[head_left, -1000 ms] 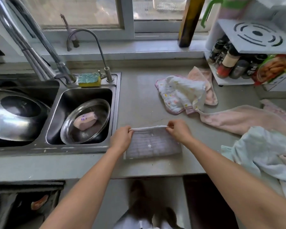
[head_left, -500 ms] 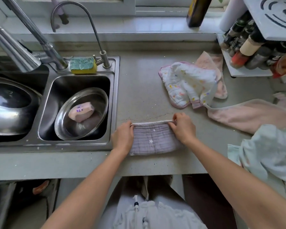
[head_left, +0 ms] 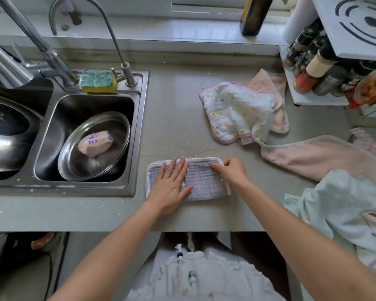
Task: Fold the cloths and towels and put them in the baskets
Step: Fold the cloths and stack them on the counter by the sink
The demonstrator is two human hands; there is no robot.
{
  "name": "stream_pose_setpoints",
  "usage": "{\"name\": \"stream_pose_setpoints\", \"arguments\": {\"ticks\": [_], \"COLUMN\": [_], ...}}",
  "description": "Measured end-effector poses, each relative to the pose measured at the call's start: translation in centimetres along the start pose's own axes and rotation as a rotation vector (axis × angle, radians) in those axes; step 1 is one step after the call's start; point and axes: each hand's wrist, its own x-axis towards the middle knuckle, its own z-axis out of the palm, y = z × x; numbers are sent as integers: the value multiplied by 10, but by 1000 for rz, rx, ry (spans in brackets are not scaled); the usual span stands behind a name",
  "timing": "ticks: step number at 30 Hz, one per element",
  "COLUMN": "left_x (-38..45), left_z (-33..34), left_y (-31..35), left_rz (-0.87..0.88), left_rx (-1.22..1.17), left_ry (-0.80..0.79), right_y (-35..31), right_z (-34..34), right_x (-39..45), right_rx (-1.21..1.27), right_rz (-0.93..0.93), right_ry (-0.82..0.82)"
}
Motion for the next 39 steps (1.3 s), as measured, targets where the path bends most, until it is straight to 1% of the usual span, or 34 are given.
{"name": "stream_pose_setpoints", "arguments": {"ticks": [2, 3, 5, 6, 7, 8, 10, 11, 13, 16, 21, 24, 26, 27, 28, 29, 31, 32, 34, 35, 36, 39], "left_x": [6, 10, 16, 19, 22, 24, 29, 33, 39, 43, 40, 32, 28, 26, 25, 25, 23, 22, 20, 19, 18, 17], "left_z": [2, 3, 6, 6, 6, 6, 5, 4, 3, 6, 11, 10, 4, -1, -9, -16, -33, -41, -51, -52, -51, -52], "left_y": [9, 13, 16, 17, 18, 19, 24, 28, 36, 42, 27, 4, -7, -9, -8, -7, -5, -5, -10, -13, -16, -17], "left_rz": [-30, -37, -49, -50, -49, -44, -13, 13, 50, 35, -47, -149, -140, -131, -146, -192, -376, -496, -701, -752, -773, -794], "left_rx": [-4, 8, 41, 53, 58, 60, 67, 71, 62, 45, 55, 94, 55, -21, -164, -365, -800, -1036, -1464, -1577, -1620, -1673], "left_ry": [6, 10, 17, 21, 25, 28, 27, 32, 45, 62, 140, 93, 64, 55, 73, 131, 290, 308, 227, 188, 165, 165], "right_y": [4, 5, 9, 11, 12, 13, 17, 19, 25, 34, 47, 45, 39, 35, 30, 23, 6, -3, -21, -29, -36, -50], "right_z": [-1, -1, 3, 3, 2, 0, -9, -14, -21, -25, -29, -31, -33, -33, -32, -32, -26, -20, -2, 8, 20, 51], "right_x": [1, 1, 2, 2, 1, 0, -1, -3, -6, -11, -12, -11, -12, -13, -14, -16, -24, -29, -40, -46, -49, -56], "right_rx": [33, 48, 79, 83, 72, 53, 0, -7, 5, 7, -96, -94, -85, -71, -46, -11, 62, 104, 163, 164, 146, -22], "right_rz": [35, 87, 185, 195, 172, 122, 23, 3, -3, -38, -134, -142, -148, -158, -162, -166, -169, -176, -188, -197, -213, -287], "right_ry": [-1, -8, -60, -78, -73, -32, 149, 235, 330, 316, 286, 308, 330, 341, 348, 349, 319, 277, 172, 131, 99, 41]}}
